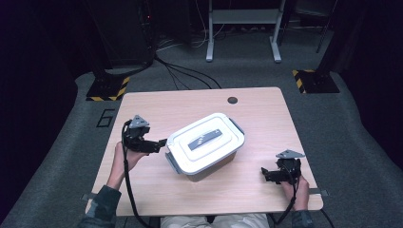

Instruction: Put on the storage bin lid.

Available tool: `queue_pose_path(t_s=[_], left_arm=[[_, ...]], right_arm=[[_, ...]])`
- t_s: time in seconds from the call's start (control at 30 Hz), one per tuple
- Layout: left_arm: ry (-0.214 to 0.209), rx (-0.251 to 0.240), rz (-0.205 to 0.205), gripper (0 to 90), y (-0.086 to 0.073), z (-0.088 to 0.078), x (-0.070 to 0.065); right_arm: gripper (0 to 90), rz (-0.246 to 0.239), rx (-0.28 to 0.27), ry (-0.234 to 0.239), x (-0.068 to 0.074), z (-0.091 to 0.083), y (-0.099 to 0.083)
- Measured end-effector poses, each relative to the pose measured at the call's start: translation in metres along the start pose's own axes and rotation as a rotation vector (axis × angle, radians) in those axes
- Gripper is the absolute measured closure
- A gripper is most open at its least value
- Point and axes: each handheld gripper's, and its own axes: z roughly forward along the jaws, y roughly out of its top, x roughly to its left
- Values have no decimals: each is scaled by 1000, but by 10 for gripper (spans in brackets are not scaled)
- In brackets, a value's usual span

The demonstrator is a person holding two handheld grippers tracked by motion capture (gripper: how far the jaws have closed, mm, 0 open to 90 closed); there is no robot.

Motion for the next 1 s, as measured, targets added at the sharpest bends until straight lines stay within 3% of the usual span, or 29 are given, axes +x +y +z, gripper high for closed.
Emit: queue_pose_path(t_s=[0.3, 0.37, 0.47, 0.83, 0.97, 1.0], left_arm=[[31, 37, -94, 126, -42, 1, 22], [32, 38, -104, 126, -46, 2, 23], [20, 49, -149, 126, -65, 7, 29], [22, 103, -202, 125, -105, 26, 33], [55, 106, -210, 122, -119, 31, 34], [88, 109, -203, 118, -126, 34, 31]], right_arm=[[3, -1, 1, -1, 0, 0, 0], [3, -2, 1, -2, 0, 0, 0], [3, -2, 0, -2, 0, 0, 0], [3, -1, 0, -3, 0, 0, 0], [3, -1, 1, -3, 0, 0, 0], [3, -1, 1, -3, 0, 0, 0]])
